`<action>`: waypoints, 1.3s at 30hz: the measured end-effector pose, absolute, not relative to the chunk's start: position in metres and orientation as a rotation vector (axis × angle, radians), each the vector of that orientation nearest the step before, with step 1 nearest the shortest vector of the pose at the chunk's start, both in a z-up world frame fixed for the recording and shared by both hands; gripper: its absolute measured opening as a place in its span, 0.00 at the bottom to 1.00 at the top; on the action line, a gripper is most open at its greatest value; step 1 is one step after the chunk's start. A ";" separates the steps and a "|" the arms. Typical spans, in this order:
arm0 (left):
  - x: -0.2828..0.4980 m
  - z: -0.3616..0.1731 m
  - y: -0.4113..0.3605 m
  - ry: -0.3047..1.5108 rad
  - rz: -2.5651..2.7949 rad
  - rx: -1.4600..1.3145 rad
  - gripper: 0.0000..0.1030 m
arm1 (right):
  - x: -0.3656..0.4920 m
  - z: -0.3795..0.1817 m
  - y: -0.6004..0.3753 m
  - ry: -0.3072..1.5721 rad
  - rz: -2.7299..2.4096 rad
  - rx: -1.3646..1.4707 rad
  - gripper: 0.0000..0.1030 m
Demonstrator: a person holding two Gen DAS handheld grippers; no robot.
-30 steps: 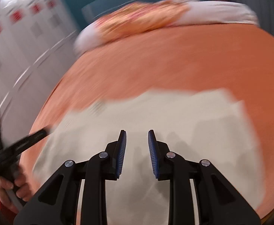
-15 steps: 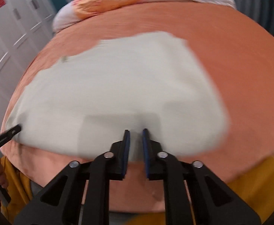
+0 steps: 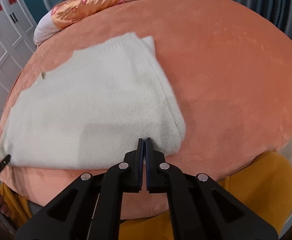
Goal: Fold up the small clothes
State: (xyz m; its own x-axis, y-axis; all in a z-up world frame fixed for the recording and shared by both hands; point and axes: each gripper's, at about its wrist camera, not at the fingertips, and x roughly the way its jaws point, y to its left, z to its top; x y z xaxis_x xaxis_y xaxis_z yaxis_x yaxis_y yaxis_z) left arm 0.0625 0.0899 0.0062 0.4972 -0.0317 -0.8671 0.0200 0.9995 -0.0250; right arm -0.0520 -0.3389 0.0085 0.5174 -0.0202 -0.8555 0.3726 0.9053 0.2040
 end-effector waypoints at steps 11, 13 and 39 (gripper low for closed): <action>0.046 0.032 0.114 0.998 0.012 -0.093 0.46 | -0.066 0.035 -0.364 0.861 -0.318 0.489 0.50; 0.048 0.034 0.124 1.001 0.031 -0.100 0.46 | -0.062 0.037 -0.371 0.848 -0.320 0.485 0.50; 0.090 0.003 0.173 1.110 0.006 -0.209 0.33 | -0.045 -0.005 -0.385 0.938 -0.273 0.578 0.13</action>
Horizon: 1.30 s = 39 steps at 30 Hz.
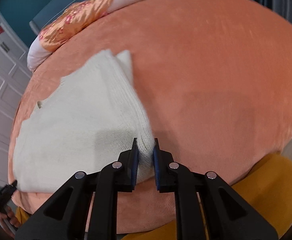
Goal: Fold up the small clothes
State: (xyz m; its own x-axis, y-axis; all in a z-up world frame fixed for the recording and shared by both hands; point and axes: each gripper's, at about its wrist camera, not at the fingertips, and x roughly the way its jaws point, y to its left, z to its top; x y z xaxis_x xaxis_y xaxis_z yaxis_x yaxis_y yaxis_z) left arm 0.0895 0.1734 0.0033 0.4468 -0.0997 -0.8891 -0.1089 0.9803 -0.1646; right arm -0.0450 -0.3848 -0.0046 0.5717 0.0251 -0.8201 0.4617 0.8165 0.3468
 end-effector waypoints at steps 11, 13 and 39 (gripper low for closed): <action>0.091 0.000 0.176 1.116 0.031 -0.204 0.38 | -0.043 0.042 -0.438 0.837 -0.336 0.511 0.20; 0.091 0.000 0.175 1.117 0.039 -0.195 0.38 | -0.028 0.027 -0.452 0.919 -0.327 0.480 0.20; 0.092 0.001 0.161 1.128 0.107 -0.120 0.38 | -0.024 0.025 -0.355 1.041 0.256 -0.010 0.11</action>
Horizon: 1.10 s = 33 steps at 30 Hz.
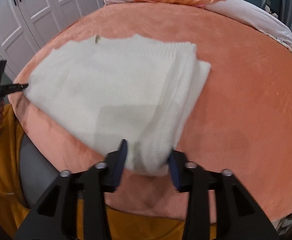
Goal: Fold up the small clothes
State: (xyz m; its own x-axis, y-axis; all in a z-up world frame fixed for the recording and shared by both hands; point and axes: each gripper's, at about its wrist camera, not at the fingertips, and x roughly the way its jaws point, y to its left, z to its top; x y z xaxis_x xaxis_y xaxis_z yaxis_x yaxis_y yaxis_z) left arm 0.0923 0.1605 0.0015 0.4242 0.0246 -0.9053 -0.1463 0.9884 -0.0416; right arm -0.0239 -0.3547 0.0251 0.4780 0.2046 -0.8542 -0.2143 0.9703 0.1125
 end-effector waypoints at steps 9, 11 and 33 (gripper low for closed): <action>0.090 0.001 0.158 1.128 0.123 -0.096 0.38 | -0.035 -0.008 -0.394 1.148 -0.032 0.319 0.11; 0.090 0.003 0.156 1.133 0.126 -0.085 0.38 | -0.037 -0.005 -0.395 1.128 -0.068 0.370 0.18; 0.085 0.000 0.165 1.098 0.084 -0.140 0.38 | 0.064 0.067 -0.152 1.081 0.189 0.176 0.26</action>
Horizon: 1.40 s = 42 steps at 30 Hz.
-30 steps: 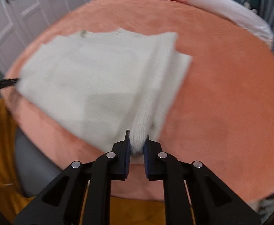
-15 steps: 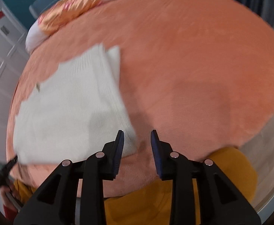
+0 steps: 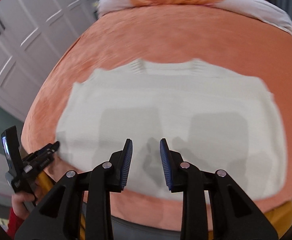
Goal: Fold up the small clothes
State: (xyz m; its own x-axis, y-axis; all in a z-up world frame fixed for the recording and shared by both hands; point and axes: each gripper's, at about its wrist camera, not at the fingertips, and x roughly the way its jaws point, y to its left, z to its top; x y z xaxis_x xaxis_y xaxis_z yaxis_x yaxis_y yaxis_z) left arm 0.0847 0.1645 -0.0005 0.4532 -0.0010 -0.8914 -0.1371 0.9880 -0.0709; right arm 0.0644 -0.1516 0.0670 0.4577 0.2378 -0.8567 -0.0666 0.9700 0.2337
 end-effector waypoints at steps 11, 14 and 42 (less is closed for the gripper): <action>0.082 -0.004 0.173 1.089 0.053 -0.220 0.43 | 0.103 0.014 -0.109 1.215 0.127 0.058 0.26; 0.080 0.000 0.180 1.088 0.069 -0.265 0.56 | 0.108 0.011 -0.104 1.224 0.128 0.022 0.26; 0.116 0.119 0.081 0.902 -0.286 -0.347 0.16 | 0.051 0.037 -0.173 1.066 0.206 0.330 0.35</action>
State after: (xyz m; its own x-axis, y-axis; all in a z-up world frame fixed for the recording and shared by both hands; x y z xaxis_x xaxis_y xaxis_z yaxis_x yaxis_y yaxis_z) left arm 0.1155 0.0808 0.1188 0.5893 -0.3835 -0.7111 0.0963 0.9072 -0.4095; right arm 0.0508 -0.1728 0.0373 0.4709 0.3225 -0.8212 -0.0066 0.9321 0.3623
